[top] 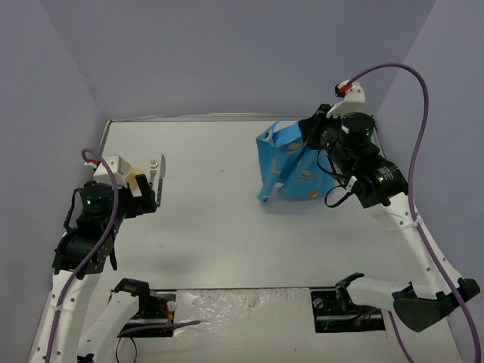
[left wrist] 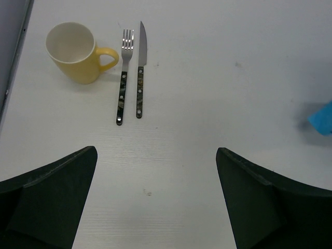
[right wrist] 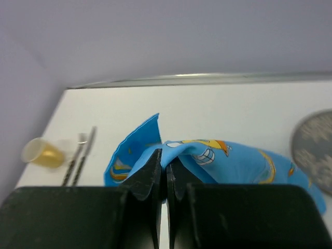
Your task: Set the dinner table for one person
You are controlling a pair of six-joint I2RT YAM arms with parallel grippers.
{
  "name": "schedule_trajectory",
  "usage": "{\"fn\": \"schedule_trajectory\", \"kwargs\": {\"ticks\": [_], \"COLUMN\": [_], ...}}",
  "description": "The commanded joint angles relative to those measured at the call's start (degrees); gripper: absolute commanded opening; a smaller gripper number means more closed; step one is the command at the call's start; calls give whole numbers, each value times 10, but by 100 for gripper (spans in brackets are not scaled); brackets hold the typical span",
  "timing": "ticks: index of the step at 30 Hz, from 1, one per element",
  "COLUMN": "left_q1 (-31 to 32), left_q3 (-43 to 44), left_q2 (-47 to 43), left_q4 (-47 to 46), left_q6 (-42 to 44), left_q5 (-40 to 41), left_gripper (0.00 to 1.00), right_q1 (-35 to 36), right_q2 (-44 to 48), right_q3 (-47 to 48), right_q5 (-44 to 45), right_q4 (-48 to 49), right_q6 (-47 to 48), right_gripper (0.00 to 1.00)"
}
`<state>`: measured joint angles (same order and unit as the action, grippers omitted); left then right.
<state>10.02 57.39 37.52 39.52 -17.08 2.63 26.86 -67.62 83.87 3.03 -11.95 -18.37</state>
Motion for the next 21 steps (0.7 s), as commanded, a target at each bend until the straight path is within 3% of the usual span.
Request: {"fn": "schedule_trajectory", "kwargs": {"ticks": [1, 11, 17, 21], "left_q1": [2, 3, 3, 3], "left_q3": [47, -2, -73, -93], "left_q2": [-6, -56, -68, -13], "left_q4": [8, 42, 20, -31], "left_q6": [-26, -59, -109, -128], "left_q5": [-31, -79, -120, -153], "left_gripper": [97, 97, 97, 97], "right_q1": [27, 61, 95, 102], "right_q2": [-11, 74, 123, 166], "right_q3": [19, -354, -512, -540], "right_q5": [-170, -231, -175, -97], "right_q4": [23, 54, 44, 0], "right_q6": [38, -15, -134, -195], "right_gripper": [0, 0, 0, 2]}}
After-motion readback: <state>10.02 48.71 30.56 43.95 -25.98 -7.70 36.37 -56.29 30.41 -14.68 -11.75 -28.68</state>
